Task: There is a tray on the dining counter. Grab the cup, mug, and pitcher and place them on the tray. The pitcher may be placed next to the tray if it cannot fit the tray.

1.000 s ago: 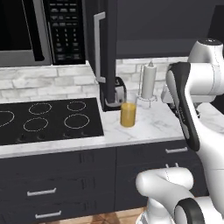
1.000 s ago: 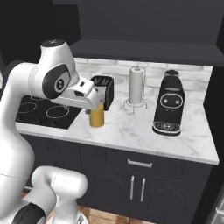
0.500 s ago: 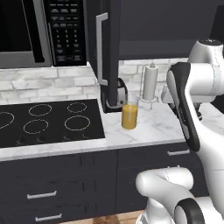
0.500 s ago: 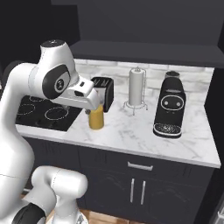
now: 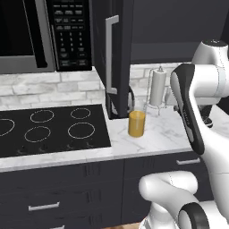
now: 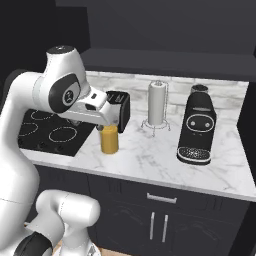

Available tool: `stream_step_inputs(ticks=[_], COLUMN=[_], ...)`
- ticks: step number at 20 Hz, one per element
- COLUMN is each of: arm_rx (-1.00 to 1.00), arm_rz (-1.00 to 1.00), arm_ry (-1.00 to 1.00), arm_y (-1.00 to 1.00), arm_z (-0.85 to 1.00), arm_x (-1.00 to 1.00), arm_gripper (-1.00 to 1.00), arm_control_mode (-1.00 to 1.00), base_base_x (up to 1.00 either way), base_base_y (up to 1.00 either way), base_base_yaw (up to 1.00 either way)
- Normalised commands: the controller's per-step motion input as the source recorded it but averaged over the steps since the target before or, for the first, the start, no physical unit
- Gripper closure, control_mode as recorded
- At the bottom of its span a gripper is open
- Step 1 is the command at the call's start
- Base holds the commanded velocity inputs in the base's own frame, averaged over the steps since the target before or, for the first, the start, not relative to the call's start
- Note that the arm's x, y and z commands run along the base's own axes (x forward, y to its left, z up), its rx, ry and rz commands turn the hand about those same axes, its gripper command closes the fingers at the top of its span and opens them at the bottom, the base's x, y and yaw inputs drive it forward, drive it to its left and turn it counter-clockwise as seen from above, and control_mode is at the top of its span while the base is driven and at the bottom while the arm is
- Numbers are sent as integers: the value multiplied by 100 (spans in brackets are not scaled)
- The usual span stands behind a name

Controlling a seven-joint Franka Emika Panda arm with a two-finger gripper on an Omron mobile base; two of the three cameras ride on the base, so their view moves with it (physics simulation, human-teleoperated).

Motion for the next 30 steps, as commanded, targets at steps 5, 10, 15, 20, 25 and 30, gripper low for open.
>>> stream_step_inputs(ticks=[5, 10, 15, 20, 25, 30], arm_rx=[0, 0, 0, 0, 0, 0], arm_rz=[0, 0, 0, 0, 0, 0], arm_ry=[0, 0, 0, 0, 0, 0], arm_y=[0, 0, 0, 0, 0, 0], arm_z=[0, 0, 0, 0, 0, -10], arm_x=[0, 0, 0, 0, 0, 28], arm_gripper=[-100, -100, -100, -100, -100, -100], arm_control_mode=[100, 100, 100, 100, 100, -100], base_base_x=[25, 20, 24, 13, 12, 5], base_base_y=[31, 13, 1, 0, 0, 0], base_base_yaw=[-3, -9, -9, -4, -1, 0])
